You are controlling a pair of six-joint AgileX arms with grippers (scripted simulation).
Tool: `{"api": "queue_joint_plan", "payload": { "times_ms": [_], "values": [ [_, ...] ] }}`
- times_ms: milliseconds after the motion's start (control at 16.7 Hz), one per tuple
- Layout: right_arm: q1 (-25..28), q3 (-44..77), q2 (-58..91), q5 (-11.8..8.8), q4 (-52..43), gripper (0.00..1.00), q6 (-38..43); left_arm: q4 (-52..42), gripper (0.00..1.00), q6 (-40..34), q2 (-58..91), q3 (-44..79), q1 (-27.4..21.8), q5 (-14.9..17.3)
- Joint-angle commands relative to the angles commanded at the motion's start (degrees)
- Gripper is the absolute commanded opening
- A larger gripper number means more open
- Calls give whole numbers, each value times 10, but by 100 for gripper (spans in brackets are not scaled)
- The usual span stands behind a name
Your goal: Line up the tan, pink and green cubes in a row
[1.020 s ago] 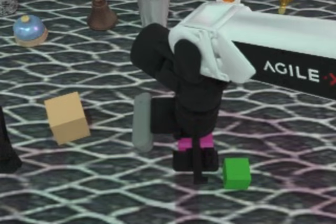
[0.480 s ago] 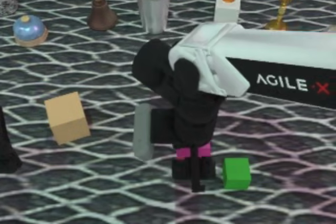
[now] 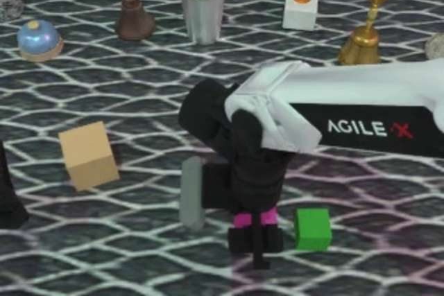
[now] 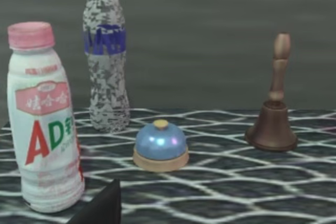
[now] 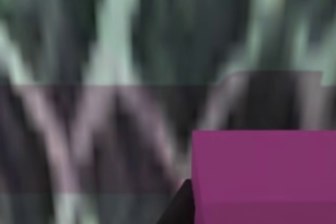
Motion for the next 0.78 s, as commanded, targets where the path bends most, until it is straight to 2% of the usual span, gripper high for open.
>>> {"api": "queue_joint_plan", "payload": {
  "times_ms": [780],
  "values": [
    [0,0,0,0,0,98,0,0,100,0,0,0,0,0]
  ]
}}
